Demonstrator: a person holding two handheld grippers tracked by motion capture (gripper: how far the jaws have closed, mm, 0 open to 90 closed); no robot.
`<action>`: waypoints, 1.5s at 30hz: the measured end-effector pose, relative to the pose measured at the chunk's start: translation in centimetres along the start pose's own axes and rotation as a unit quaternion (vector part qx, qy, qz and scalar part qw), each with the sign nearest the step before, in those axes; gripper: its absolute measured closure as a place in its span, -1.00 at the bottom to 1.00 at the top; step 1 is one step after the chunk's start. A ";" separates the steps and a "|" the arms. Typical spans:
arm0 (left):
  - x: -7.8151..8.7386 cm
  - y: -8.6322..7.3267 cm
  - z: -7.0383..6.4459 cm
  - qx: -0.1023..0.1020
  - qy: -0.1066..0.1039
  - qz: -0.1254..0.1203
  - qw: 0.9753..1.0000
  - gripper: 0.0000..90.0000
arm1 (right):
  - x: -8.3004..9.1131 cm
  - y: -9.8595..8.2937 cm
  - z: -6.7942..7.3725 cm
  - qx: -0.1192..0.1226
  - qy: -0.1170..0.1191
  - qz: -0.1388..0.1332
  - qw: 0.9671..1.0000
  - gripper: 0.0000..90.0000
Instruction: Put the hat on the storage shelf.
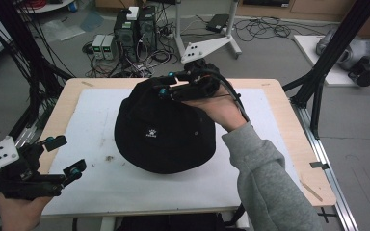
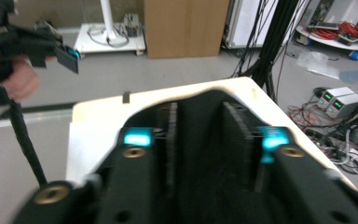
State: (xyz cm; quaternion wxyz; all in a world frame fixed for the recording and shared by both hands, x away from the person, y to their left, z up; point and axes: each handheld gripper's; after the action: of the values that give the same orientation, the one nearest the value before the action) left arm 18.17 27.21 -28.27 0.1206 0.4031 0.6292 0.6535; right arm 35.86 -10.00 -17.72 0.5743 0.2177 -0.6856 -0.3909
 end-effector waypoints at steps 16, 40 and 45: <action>0.0 0.0 0.0 0.000 -0.001 0.000 1.000 -0.89 | 0.6 -0.1 -0.7 -0.039 -0.015 -0.054 0.998 -0.77; -0.2 0.3 0.2 0.000 -0.002 -0.002 1.000 -0.89 | 4.1 -2.4 -1.7 -0.055 -0.046 -0.067 0.995 -0.77; -0.5 0.3 0.3 0.000 -0.004 0.001 1.000 -0.89 | 5.0 -3.2 -1.9 -0.058 -0.056 -0.071 0.994 -0.77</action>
State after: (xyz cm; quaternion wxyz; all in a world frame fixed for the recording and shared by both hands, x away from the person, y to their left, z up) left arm 18.80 27.02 -28.21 0.1227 0.4059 0.6282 0.6523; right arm 35.93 -16.22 -17.08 0.5176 0.2094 -0.6755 -0.4816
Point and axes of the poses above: each handheld gripper's, and its own axes: x roughly backward along the jaws, y roughly out of its top, z roughly to its left, and after that the axes turned 14 degrees about z, right-handed
